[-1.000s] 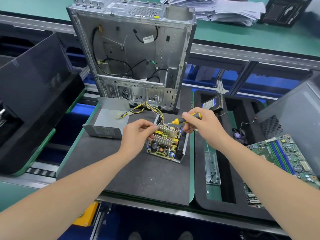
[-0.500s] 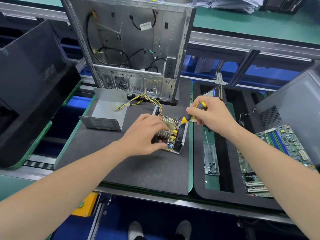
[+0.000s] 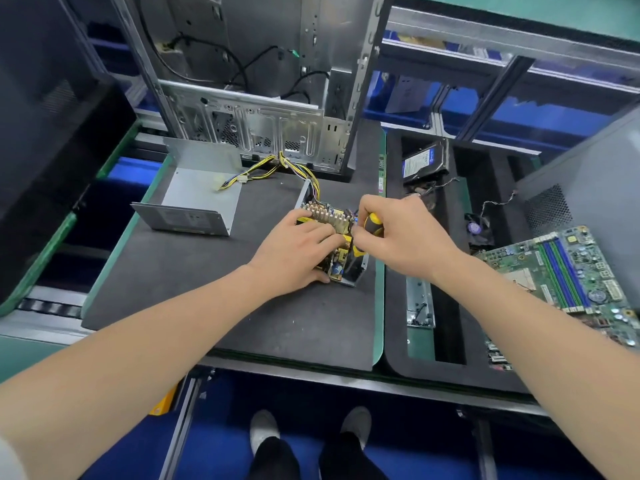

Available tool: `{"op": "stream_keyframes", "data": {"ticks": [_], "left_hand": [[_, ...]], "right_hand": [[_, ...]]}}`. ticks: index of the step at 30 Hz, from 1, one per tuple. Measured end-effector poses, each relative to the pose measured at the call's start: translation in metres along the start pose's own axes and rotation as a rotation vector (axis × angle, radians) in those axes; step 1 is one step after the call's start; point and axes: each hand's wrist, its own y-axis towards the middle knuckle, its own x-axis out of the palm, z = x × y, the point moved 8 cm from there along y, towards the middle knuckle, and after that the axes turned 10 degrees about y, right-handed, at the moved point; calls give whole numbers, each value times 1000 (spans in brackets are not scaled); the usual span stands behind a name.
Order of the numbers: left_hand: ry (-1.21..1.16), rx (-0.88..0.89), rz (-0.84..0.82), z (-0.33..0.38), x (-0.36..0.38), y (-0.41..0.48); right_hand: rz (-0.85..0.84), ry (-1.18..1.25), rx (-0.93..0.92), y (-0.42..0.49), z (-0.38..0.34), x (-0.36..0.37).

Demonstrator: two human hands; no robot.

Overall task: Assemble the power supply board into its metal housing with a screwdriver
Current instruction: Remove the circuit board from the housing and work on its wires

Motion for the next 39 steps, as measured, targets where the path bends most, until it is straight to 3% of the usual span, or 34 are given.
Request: {"op": "stream_keyframes", "data": {"ticks": [9, 27, 39], "left_hand": [[-14, -6, 64, 0, -5, 1], [12, -20, -99, 1, 8, 1], [-45, -10, -1, 1, 2, 1]], "right_hand": [[-7, -25, -37, 2, -3, 8], [-33, -119, -101, -3, -12, 20], [-116, -207, -132, -6, -9, 28]]}}
